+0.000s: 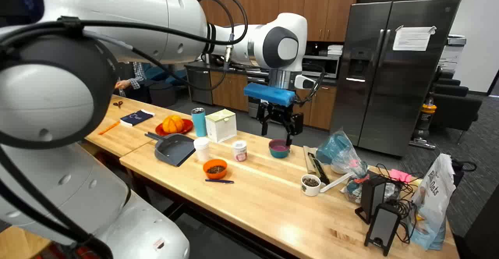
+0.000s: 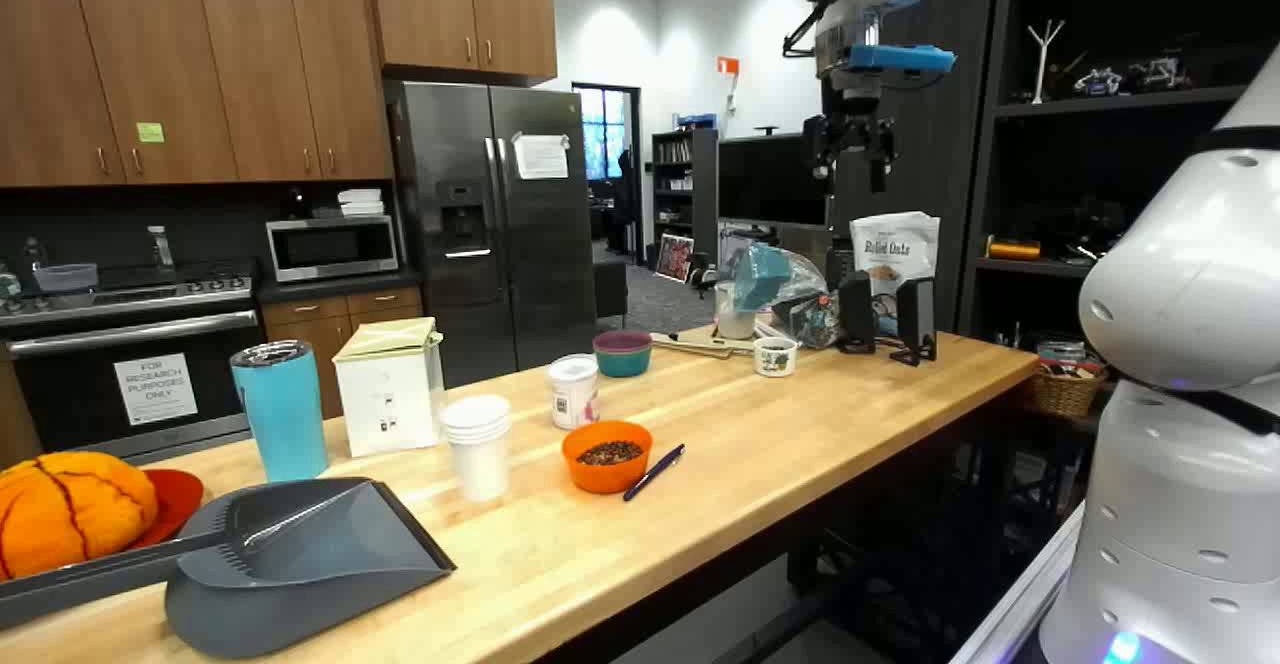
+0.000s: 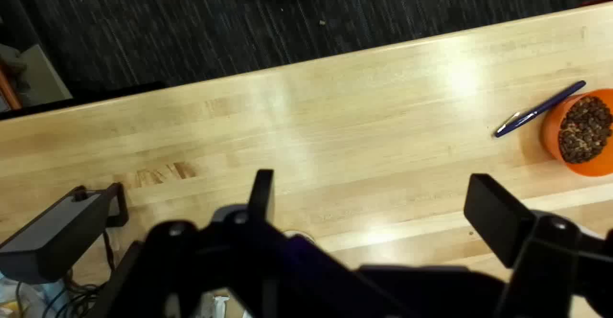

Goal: Remove the lid from the white can

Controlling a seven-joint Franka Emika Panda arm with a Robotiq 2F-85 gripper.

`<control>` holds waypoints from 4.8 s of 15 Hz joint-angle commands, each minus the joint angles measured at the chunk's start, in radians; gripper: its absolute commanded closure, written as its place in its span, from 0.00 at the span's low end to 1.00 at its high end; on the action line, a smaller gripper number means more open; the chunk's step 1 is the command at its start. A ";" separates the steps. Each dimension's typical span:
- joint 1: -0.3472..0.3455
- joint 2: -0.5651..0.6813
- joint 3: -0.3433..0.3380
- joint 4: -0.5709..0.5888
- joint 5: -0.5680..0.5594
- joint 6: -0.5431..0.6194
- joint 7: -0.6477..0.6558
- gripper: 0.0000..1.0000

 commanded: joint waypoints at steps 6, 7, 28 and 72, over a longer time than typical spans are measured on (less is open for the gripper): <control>-0.015 0.001 0.012 0.005 0.004 -0.002 -0.005 0.00; -0.015 0.001 0.012 0.005 0.004 -0.002 -0.005 0.00; -0.015 0.001 0.012 0.005 0.004 -0.002 -0.005 0.00; 0.091 0.402 0.174 0.275 0.111 0.133 -0.162 0.00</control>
